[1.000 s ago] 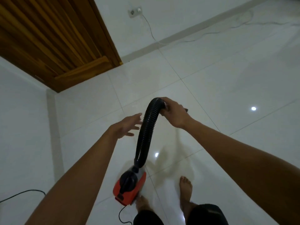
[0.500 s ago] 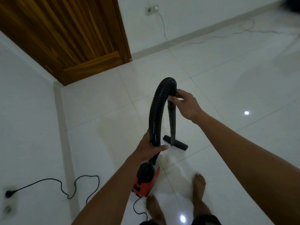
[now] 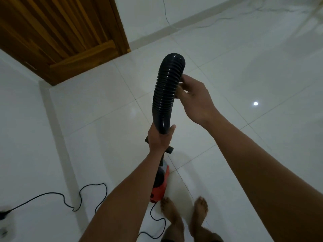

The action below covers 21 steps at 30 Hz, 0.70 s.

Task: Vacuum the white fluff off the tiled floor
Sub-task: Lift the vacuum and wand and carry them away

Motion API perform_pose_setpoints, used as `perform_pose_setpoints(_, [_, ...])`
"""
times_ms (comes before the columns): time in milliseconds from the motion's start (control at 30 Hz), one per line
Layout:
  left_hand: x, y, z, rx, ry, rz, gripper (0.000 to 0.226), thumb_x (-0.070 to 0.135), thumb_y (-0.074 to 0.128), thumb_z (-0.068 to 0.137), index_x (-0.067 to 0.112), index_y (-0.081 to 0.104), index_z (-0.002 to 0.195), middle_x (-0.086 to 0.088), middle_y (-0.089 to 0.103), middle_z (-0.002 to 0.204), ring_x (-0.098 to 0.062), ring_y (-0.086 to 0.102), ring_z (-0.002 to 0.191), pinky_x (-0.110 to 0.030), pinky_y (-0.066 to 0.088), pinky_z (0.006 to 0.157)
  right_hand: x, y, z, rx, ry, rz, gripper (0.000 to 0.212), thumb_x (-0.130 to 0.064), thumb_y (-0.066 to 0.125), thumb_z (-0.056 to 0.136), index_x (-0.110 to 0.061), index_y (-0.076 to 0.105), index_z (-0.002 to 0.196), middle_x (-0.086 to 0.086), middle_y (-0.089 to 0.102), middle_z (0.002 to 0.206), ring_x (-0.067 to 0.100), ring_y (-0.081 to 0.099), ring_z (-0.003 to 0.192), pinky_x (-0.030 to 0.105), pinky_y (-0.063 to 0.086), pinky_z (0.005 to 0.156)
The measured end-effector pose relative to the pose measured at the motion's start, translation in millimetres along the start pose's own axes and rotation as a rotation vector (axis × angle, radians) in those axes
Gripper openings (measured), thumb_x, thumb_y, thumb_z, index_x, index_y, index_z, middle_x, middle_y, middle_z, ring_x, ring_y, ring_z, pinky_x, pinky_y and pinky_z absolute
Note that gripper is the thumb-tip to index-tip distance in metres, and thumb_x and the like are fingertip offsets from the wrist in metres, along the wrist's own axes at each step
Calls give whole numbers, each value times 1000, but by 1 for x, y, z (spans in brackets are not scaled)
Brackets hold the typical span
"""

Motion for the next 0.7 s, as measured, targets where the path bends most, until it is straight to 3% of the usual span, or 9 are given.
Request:
perform_pose_setpoints(67, [-9, 5, 4, 60, 4, 28, 38, 39, 81, 77, 13, 68, 101, 27, 56, 72, 7, 60, 69, -5, 44, 69, 6, -1, -1, 4, 14, 27, 26, -22, 56, 103, -15, 68, 125, -3, 74, 113, 12, 69, 107, 45, 53, 99])
perform_pose_setpoints(167, [-20, 8, 7, 143, 48, 79, 24, 30, 79, 79, 13, 70, 92, 29, 49, 63, 21, 56, 64, 3, 37, 55, 24, -2, -3, -18, 57, 92, 29, -26, 61, 101, -19, 66, 128, -7, 74, 113, 3, 69, 104, 33, 53, 95])
perform_pose_setpoints(267, [-18, 6, 14, 195, 106, 88, 24, 33, 81, 79, 14, 69, 90, 32, 45, 60, 19, 54, 58, 2, 37, 52, 60, -4, -12, -75, 78, 180, 50, -35, 70, 93, -35, 54, 141, -6, 65, 132, 3, 64, 116, 30, 53, 96])
perform_pose_setpoints(333, [-14, 4, 22, 230, 121, 85, 27, 38, 82, 78, 18, 67, 88, 32, 41, 59, 21, 50, 54, 2, 36, 50, 110, -2, -29, -94, 202, 154, 68, -34, 74, 88, -45, 43, 147, -4, 55, 143, 9, 61, 121, 31, 51, 96])
perform_pose_setpoints(400, [-14, 4, 27, 264, 139, 70, 28, 38, 84, 76, 20, 64, 85, 32, 38, 60, 24, 48, 54, 1, 34, 47, 178, 8, -51, -162, 356, 43, 81, -34, 80, 85, -44, 36, 152, -3, 46, 150, 18, 54, 128, 33, 48, 97])
perform_pose_setpoints(467, [-18, 8, 31, 260, 164, 69, 29, 39, 83, 76, 29, 56, 79, 32, 40, 60, 22, 49, 52, 1, 31, 52, 243, 27, -66, -284, 440, -85, 95, -41, 87, 77, -42, 31, 154, -2, 40, 154, 23, 44, 138, 35, 44, 103])
perform_pose_setpoints(567, [-21, 19, 41, 195, 232, 59, 27, 38, 82, 78, 33, 55, 81, 26, 54, 66, 8, 61, 61, -9, 47, 62, 312, 67, -57, -416, 409, -220, 123, -60, 90, 58, -40, 21, 158, -1, 33, 160, 22, 33, 145, 37, 37, 109])
perform_pose_setpoints(633, [-22, 29, 49, 167, 277, 57, 24, 41, 81, 79, 27, 63, 87, 16, 62, 72, -5, 66, 70, -22, 56, 69, 342, 99, -37, -402, 318, -254, 138, -72, 88, 45, -38, 17, 157, -3, 35, 159, 19, 37, 143, 35, 37, 107])
perform_pose_setpoints(700, [-24, 35, 58, 177, 332, 47, 31, 43, 81, 78, 23, 70, 98, 13, 65, 77, -9, 67, 73, -23, 57, 68, 368, 127, -12, -302, 246, -196, 139, -77, 87, 38, -37, 20, 153, -7, 48, 148, 16, 50, 132, 31, 44, 101])
Point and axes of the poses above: each hand's wrist, its own z-axis towards the middle knuckle, its own y-axis out of the palm, x = y × z, the point moved 3 cm from there along z, towards the middle knuckle
